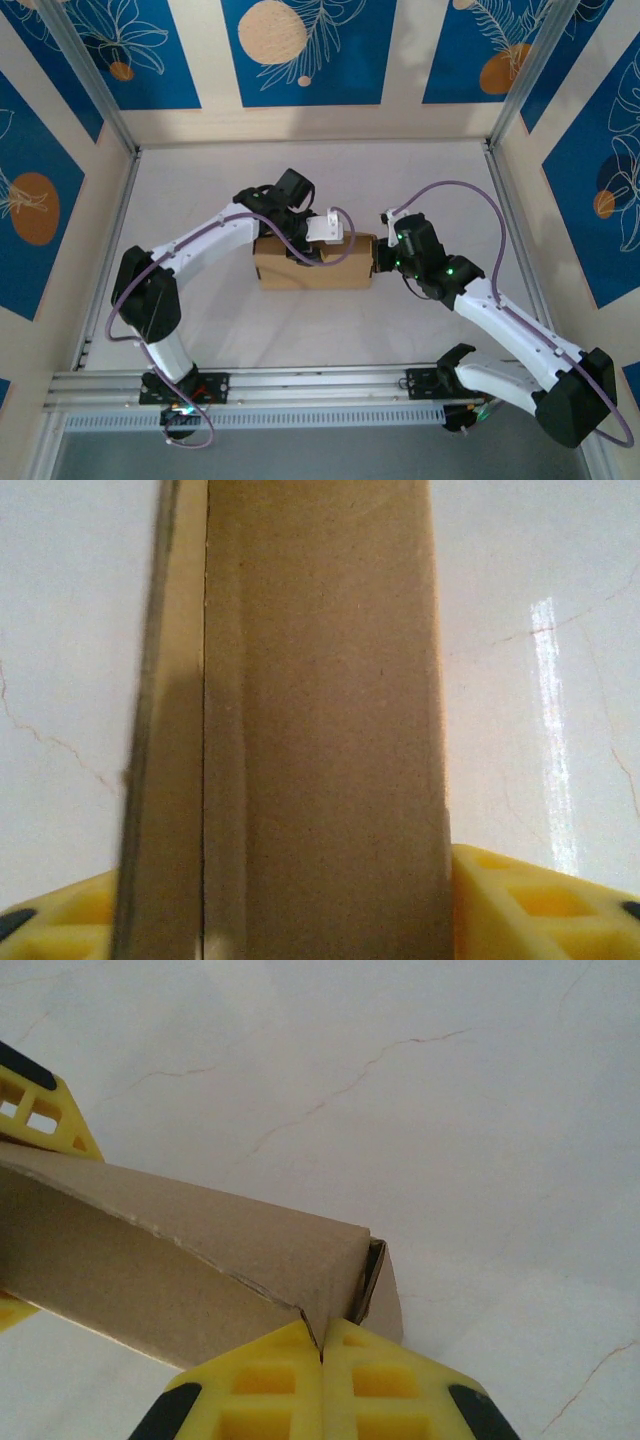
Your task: Fold the paper box
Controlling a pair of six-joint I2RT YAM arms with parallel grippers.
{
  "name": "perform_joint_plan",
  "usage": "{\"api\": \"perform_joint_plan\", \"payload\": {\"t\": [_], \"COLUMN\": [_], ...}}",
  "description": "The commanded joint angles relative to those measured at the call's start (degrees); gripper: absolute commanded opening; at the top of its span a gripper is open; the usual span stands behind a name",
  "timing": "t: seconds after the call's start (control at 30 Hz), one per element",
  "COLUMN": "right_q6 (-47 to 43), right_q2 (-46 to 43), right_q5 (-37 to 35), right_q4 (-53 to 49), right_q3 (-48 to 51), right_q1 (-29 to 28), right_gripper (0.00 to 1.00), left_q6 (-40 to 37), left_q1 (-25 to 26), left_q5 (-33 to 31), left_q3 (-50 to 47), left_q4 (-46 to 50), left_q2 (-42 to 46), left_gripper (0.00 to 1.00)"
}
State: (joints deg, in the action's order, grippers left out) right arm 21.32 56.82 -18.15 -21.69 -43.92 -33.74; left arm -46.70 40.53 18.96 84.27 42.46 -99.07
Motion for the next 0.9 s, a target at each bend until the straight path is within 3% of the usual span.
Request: {"api": "perform_joint_plan", "payload": {"t": [0.0, 0.33, 0.43, 0.6, 0.77, 0.87], "right_q6": [0.8, 1.1, 1.7, 2.4, 2.2, 2.2], "right_q2": [0.3, -2.0, -1.5, -0.9, -0.4, -0.3], "right_q5": [1.6, 0.2, 0.6, -0.9, -3.8, -5.4], "right_q4": [-6.9, -7.8, -7.0, -6.5, -7.2, -7.3], "right_q3": [0.8, 2.0, 3.2, 3.6, 3.0, 2.9], "right_q1": [-0.7, -1.2, -1.3, -1.5, -1.5, -1.9], "right_gripper": [0.00, 0.00, 0.00, 0.00, 0.00, 0.00], "left_q6": [-2.3, -2.9, -2.3, -0.5, 2.7, 5.0], "left_q1": [1.3, 2.6, 3.0, 3.0, 3.0, 2.8], "left_q5": [-1.0, -3.9, -5.1, -6.5, -10.0, -8.6], "left_q3": [-1.3, -2.7, -3.1, -4.7, -7.0, -8.9], "left_q4": [0.9, -1.6, -2.8, -6.8, -13.1, -16.3], "left_q2": [-1.3, -0.3, -0.4, 1.5, 5.1, 8.0], "left_gripper": [0.51, 0.32, 0.38, 0.58, 0.70, 0.77]}}
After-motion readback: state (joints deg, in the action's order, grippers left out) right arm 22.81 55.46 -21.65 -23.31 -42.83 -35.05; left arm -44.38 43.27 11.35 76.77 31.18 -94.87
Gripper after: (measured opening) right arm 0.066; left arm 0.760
